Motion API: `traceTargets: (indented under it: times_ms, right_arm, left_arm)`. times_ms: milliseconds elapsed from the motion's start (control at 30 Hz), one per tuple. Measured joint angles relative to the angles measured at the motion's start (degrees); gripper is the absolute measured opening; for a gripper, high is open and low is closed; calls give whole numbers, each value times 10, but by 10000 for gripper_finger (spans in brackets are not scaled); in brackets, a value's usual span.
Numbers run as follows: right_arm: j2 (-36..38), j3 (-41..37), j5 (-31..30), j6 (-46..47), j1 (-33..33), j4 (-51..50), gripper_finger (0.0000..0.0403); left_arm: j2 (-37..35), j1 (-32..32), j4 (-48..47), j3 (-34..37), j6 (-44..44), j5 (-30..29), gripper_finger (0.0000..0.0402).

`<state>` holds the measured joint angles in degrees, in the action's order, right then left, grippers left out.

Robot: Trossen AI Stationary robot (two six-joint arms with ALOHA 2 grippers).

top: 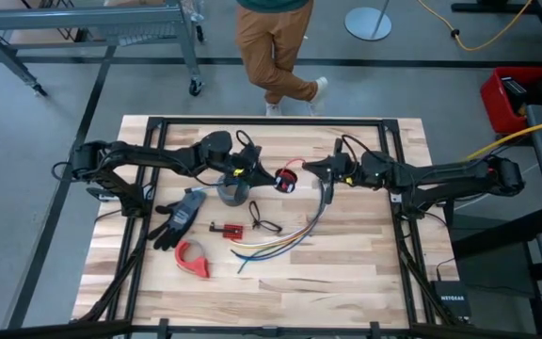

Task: Coil cords
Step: Uncoil the red wire from the spool

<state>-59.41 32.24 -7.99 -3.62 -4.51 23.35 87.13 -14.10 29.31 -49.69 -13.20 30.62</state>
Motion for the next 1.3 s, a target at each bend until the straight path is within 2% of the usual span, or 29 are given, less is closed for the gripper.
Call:
traceTargets:
  times_ms: [333, 700, 900, 1133, 1300]
  right_arm:
    - [-63, 53, 0, -58, 0, -23, 1]
    - [-147, 66, 5, -57, -1, -32, 0]
    - [-162, 66, 49, -26, -1, -45, 0]
    - [-162, 66, 105, -8, 0, -85, 0]
    - [-162, 65, 169, -7, 0, -136, 0]
  left_arm:
    - [0, 40, 11, 0, -1, 5, 0]
    - [0, 60, 102, 1, -18, 14, 0]
    - [0, 56, 113, 1, -11, -2, 0]
    - [0, 33, 176, 1, 3, -23, 0]
    - [-6, 3, 183, 0, 19, -39, 0]
